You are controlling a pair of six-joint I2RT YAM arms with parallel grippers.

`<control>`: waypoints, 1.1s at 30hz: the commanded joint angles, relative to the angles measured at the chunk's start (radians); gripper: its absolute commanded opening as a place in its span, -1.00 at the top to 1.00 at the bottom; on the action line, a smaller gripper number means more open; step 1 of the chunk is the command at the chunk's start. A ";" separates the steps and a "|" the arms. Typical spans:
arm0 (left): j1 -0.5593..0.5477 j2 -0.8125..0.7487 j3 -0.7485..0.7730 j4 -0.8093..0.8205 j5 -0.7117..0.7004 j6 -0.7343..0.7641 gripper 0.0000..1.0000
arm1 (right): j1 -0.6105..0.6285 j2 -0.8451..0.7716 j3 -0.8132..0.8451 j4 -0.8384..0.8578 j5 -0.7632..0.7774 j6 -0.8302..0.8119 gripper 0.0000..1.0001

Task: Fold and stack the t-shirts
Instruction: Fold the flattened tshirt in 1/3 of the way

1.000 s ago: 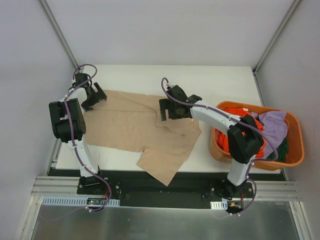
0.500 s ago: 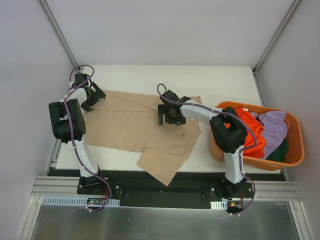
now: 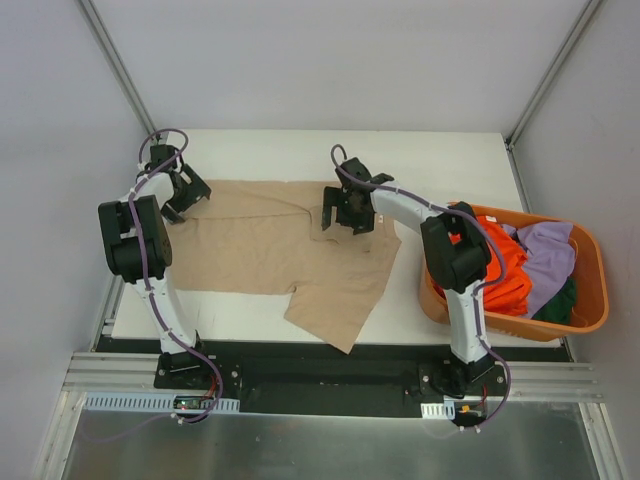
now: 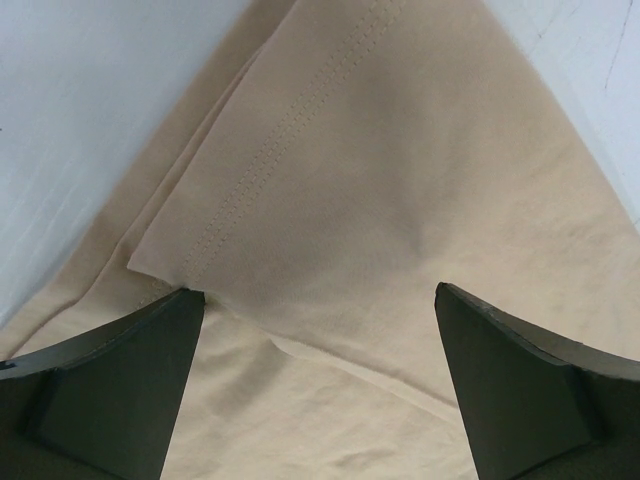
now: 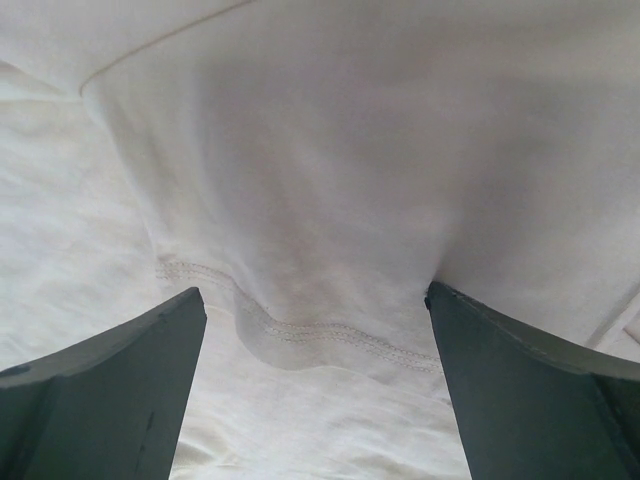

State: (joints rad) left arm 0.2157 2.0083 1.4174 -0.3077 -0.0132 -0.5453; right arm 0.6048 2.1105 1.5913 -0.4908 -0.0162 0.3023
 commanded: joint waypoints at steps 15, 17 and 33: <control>-0.003 0.034 0.210 -0.222 -0.105 -0.001 -0.98 | -0.073 0.106 0.342 -0.124 -0.067 -0.172 -0.92; -0.003 -0.041 0.175 -0.232 -0.113 0.002 -0.98 | -0.045 0.051 0.334 -0.143 -0.030 -0.204 -0.92; -0.139 -0.725 -0.382 -0.265 -0.183 -0.139 -0.98 | 0.259 -0.414 -0.016 -0.184 0.208 -0.243 -0.92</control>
State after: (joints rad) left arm 0.1024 1.4033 1.1717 -0.5217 -0.1719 -0.6151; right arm 0.8368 1.8019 1.7027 -0.6556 0.1326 0.0498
